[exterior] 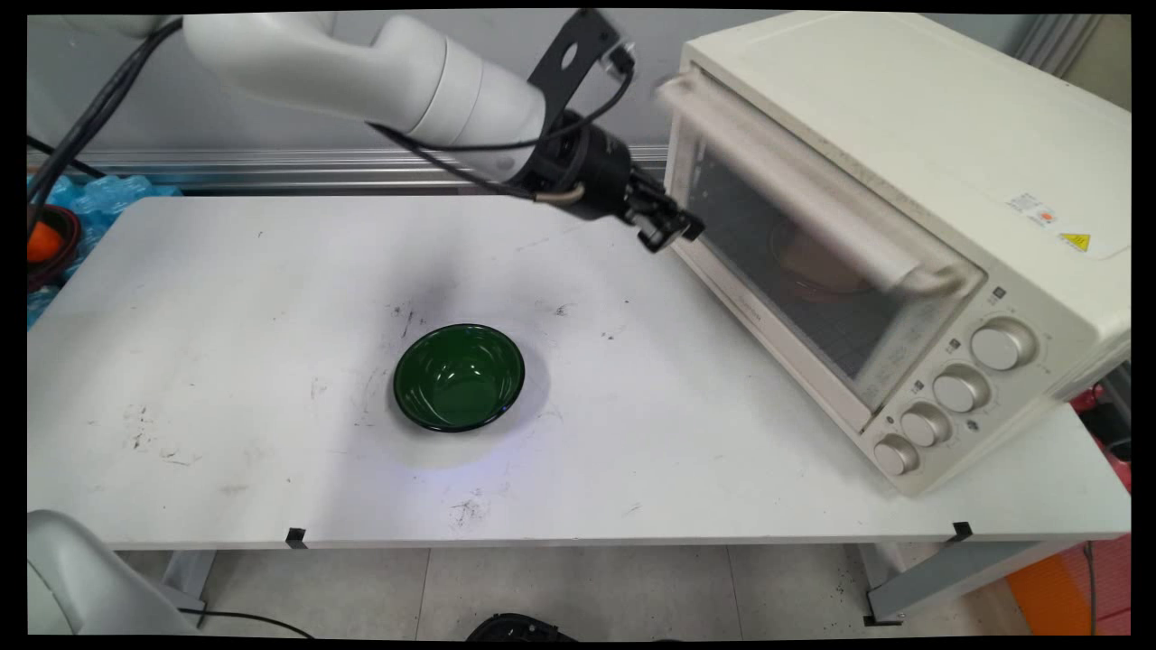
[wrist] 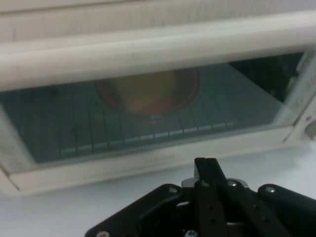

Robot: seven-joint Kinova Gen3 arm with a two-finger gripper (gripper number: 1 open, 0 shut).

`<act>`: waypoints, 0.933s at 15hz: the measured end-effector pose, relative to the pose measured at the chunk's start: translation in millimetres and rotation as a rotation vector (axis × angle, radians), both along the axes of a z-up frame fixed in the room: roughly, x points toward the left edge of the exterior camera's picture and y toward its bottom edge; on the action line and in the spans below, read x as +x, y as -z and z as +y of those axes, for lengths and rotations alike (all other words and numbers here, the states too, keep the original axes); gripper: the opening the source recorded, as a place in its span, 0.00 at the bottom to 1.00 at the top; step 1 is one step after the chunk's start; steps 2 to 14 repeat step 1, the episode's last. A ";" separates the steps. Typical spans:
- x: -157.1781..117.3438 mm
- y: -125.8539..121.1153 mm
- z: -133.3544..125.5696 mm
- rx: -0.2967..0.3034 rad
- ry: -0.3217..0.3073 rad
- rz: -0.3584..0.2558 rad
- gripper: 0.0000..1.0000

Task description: Close the oven

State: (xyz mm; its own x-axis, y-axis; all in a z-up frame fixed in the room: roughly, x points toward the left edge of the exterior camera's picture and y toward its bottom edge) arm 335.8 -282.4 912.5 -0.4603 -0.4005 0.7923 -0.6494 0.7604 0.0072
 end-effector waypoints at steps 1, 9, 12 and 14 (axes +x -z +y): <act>-1.9 -4.7 -2.4 -0.008 -0.001 0.008 0.00; -1.9 -4.7 -2.4 -0.008 -0.001 0.008 0.00; -1.9 -4.7 -2.4 -0.008 -0.001 0.008 0.00; -1.9 -4.7 -2.4 -0.008 -0.001 0.008 0.00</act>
